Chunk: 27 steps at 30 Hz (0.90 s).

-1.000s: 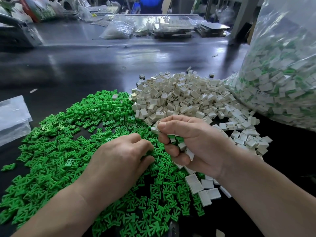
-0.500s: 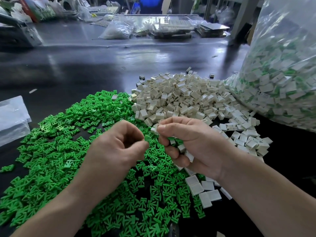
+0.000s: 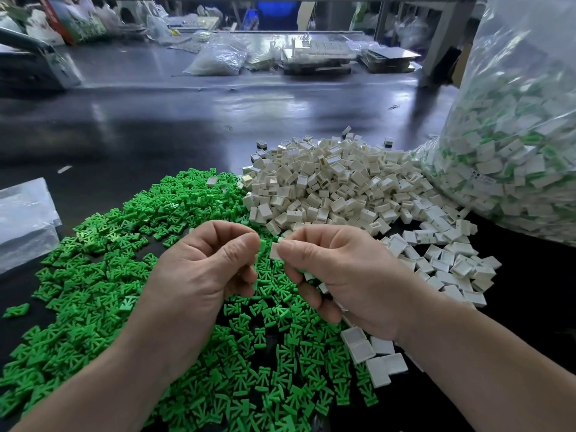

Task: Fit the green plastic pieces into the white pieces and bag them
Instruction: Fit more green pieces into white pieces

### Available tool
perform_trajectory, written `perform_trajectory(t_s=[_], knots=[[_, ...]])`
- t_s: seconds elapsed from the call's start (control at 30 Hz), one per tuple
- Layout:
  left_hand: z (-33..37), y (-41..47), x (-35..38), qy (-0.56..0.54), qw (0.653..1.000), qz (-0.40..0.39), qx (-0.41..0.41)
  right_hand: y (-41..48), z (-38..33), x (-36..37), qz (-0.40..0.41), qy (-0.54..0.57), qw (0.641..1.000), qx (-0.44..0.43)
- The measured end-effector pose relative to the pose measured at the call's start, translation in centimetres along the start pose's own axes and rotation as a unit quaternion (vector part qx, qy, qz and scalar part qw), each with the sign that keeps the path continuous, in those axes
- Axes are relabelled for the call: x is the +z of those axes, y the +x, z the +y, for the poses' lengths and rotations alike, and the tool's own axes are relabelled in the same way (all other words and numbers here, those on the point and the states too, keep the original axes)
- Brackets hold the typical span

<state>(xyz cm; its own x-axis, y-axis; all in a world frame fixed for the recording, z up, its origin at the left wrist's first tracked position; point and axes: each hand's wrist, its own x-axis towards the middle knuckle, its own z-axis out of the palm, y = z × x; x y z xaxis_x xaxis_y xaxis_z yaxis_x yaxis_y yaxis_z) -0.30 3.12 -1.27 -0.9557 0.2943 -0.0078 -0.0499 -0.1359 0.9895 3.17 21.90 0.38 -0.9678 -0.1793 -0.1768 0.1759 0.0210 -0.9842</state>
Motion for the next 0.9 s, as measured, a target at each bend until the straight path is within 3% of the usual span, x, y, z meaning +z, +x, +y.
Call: perform_trajectory(t_s=[0.5, 0.67, 0.8, 0.9], knots=[[0.1, -0.6, 0.8, -0.032, 0.999, -0.013, 0.019, -0.3, 0.1, 0.0, 0.013, -0.060, 0.995, -0.082], [0.6, -0.7, 1.0, -0.137, 0.985, -0.103, -0.031, -0.4, 0.2, 0.1, -0.012, -0.008, 0.997, -0.075], [0.6, -1.0, 1.3, -0.239, 0.946, -0.205, -0.081, -0.3, 0.2, 0.3, -0.054, 0.053, 0.996, -0.045], [0.6, -1.1, 1.3, -0.273, 0.934, -0.209, -0.100, -0.4, 0.1, 0.4, -0.064, 0.065, 0.995, -0.043]])
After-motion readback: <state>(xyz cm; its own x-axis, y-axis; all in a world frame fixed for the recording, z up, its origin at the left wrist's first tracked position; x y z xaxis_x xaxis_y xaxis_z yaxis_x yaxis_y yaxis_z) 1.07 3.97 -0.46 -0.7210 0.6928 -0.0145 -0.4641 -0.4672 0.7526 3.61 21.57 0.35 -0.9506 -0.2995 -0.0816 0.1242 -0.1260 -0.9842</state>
